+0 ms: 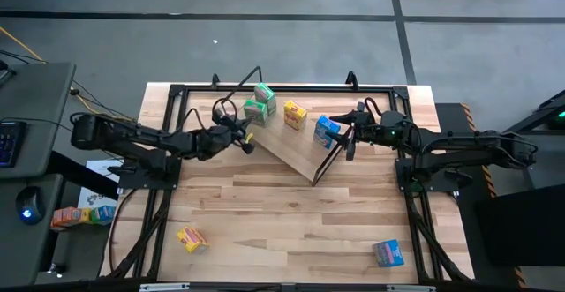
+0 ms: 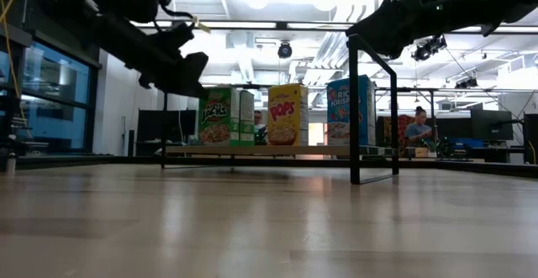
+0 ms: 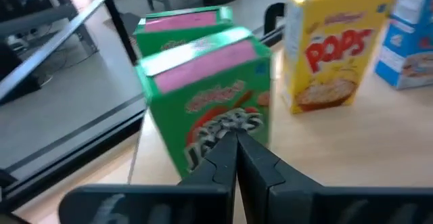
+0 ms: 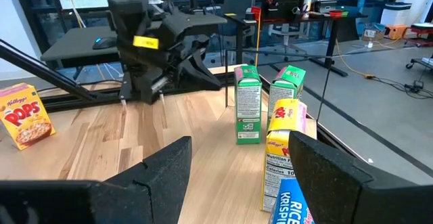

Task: Stack cereal on shelf
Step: Put the green cereal box on the shelf aligned with the other green cereal box

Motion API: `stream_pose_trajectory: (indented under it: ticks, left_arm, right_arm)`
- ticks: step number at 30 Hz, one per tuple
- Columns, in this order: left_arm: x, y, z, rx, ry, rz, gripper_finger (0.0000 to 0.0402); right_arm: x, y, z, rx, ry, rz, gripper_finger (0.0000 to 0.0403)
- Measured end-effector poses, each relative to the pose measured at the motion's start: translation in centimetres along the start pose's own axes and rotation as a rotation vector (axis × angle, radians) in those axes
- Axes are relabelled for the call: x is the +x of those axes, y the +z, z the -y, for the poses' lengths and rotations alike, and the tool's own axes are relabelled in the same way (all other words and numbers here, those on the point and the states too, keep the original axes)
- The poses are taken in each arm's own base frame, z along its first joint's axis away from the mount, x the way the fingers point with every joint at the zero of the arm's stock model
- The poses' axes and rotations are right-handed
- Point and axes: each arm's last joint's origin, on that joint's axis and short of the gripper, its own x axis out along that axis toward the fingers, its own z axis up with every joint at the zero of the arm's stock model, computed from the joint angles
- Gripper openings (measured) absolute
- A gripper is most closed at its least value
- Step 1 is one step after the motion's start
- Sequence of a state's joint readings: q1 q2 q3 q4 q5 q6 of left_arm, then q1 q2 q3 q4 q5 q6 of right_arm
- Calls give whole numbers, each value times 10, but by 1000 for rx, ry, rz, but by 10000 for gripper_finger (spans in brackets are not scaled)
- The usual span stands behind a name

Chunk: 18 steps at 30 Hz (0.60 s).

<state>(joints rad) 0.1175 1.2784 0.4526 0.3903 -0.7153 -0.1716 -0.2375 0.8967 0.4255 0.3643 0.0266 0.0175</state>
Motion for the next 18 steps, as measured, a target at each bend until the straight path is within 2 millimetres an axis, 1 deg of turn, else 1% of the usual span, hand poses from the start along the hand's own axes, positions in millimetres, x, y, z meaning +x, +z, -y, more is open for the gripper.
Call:
stream_pose_trajectory:
  ticks: [2,11,18]
  left_arm:
    - [5,-1,-2,-9,2,-9,0]
    - [36,-23,-15,-44,58,-119,0]
    - [47,-28,-18,-65,79,-113,0]
  right_arm:
    - [0,0,0,0,-1,3,240]
    - [0,1,0,1,0,8,240]
    - [0,1,0,1,0,7,240]
